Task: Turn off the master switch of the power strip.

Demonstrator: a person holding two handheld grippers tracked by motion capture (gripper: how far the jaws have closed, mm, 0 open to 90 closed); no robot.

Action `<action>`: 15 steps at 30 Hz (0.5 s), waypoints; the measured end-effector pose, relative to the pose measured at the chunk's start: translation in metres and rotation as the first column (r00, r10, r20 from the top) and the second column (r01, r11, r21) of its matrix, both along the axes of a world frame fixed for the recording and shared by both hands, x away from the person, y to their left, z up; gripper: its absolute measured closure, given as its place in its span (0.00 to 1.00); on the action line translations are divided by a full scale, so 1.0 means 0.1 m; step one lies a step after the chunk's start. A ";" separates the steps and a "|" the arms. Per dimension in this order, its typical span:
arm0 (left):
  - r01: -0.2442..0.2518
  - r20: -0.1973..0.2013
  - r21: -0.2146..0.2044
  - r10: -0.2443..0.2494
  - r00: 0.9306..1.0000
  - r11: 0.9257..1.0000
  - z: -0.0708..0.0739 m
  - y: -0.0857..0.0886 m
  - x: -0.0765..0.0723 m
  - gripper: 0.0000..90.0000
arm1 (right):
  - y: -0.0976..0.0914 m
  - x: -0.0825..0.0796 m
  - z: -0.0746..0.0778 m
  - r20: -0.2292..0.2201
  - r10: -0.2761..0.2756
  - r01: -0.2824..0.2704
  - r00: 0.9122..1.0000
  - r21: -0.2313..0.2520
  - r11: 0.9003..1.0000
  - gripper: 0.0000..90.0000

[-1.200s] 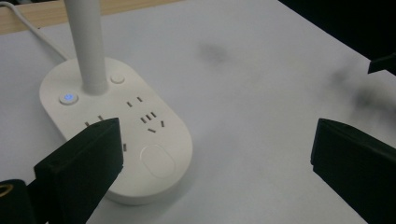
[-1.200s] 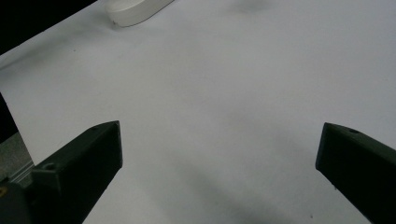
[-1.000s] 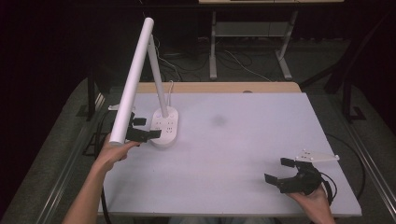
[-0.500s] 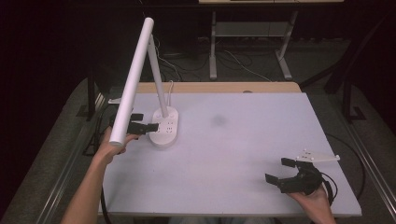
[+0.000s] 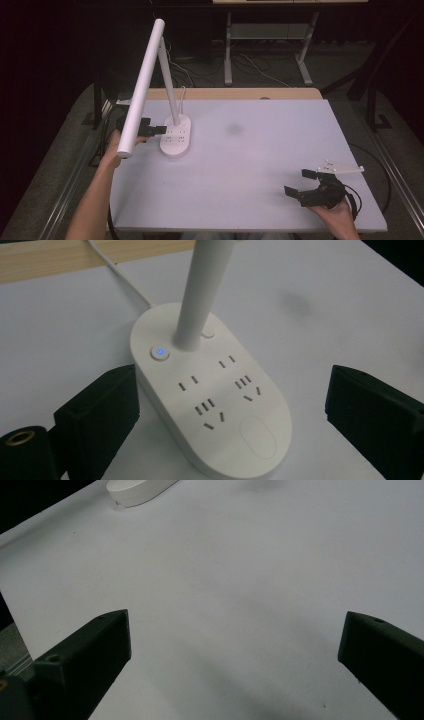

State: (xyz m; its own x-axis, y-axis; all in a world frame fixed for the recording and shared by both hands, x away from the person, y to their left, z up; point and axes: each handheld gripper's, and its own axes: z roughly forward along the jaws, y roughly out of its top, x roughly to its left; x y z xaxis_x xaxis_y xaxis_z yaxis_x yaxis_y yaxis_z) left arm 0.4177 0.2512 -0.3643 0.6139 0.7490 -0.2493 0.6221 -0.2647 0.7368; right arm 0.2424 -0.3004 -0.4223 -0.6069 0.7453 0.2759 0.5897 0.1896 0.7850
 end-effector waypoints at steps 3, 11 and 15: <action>-0.017 -0.013 0.001 0.017 1.000 1.000 -0.01 0.00 0.04 0.08 | 0.00 0.00 0.00 0.006 0.001 -0.001 1.000 -0.001 1.000 0.00; -0.054 -0.028 -0.011 0.053 0.998 0.998 -0.02 0.05 0.17 0.11 | 0.00 0.00 0.00 0.001 0.005 -0.005 1.000 -0.002 1.000 0.00; -0.078 -0.034 -0.016 0.077 0.996 0.997 -0.03 0.10 0.23 0.15 | 0.00 0.00 -0.01 0.005 0.007 -0.007 1.000 -0.001 1.000 0.00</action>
